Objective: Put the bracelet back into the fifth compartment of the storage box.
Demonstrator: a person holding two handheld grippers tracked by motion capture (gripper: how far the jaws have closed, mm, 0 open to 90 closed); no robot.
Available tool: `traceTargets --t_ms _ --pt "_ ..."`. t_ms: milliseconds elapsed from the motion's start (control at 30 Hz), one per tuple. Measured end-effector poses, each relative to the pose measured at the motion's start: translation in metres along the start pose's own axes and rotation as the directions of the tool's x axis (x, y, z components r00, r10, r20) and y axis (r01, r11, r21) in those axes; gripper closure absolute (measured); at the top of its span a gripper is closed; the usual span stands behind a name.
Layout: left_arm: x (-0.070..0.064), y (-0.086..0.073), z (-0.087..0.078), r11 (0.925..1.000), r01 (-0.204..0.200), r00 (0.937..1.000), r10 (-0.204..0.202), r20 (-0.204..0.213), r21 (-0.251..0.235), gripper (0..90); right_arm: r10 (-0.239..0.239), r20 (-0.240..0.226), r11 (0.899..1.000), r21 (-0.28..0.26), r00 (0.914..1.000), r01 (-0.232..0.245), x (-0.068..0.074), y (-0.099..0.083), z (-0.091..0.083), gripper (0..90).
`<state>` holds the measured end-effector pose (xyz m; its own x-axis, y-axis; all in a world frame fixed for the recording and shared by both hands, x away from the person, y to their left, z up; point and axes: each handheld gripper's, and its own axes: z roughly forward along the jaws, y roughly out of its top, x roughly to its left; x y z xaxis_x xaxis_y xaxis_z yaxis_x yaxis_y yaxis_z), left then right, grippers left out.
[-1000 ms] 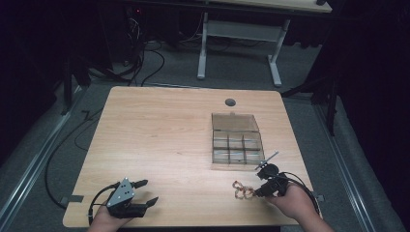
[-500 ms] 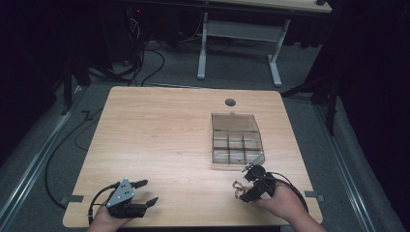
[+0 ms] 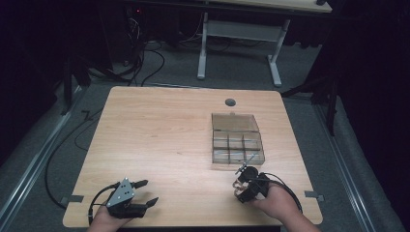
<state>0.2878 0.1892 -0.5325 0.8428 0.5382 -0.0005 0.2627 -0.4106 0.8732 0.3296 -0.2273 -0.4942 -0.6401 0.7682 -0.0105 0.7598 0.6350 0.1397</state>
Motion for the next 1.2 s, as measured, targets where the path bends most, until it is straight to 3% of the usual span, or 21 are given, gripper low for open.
traceTargets --t_ms 33,67,100,167,500,767,833,1200 --pt "0.0000 0.0000 0.0000 1.0000 0.000 1.0000 0.000 0.000 0.001 28.9 0.000 0.000 1.000 0.000 1.0000 0.000 0.0000 0.0000 0.0000 32.8" --pt "0.0000 0.0000 0.0001 1.0000 0.000 1.0000 0.000 0.001 0.001 28.9 -0.001 0.000 1.000 -0.008 1.0000 0.001 -0.0002 0.0000 -0.0016 41.6" --pt "0.0001 0.0000 0.0001 1.0000 0.000 1.0000 0.000 0.000 0.001 28.9 -0.008 0.001 1.000 -0.012 1.0000 0.008 -0.0009 0.0001 -0.0023 44.6" --pt "0.0000 0.0000 0.0001 1.0000 0.000 1.0000 0.000 0.000 0.001 28.9 -0.007 0.001 1.000 -0.014 1.0000 0.007 -0.0011 0.0003 -0.0026 46.3" --pt "0.0000 0.0001 0.0003 1.0000 -0.001 1.0000 0.001 -0.001 0.003 28.9 -0.047 -0.001 0.999 -0.016 0.9989 0.047 -0.0009 0.0044 -0.0045 72.5" --pt "-0.0004 0.0000 0.0002 1.0000 -0.003 1.0000 0.003 -0.002 0.000 28.9 -0.058 -0.004 0.998 -0.011 0.9983 0.058 -0.0004 0.0065 -0.0046 76.4" --pt "-0.0003 0.0000 0.0001 1.0000 -0.003 1.0000 0.003 -0.001 0.000 28.9 -0.056 -0.003 0.998 -0.001 0.9984 0.056 -0.0003 0.0073 -0.0049 80.8" --pt "-0.0001 0.0000 0.0001 1.0000 0.000 1.0000 0.000 -0.001 0.001 28.9 -0.059 -0.025 0.998 0.006 0.9979 0.059 -0.0029 0.0095 -0.0058 82.0"
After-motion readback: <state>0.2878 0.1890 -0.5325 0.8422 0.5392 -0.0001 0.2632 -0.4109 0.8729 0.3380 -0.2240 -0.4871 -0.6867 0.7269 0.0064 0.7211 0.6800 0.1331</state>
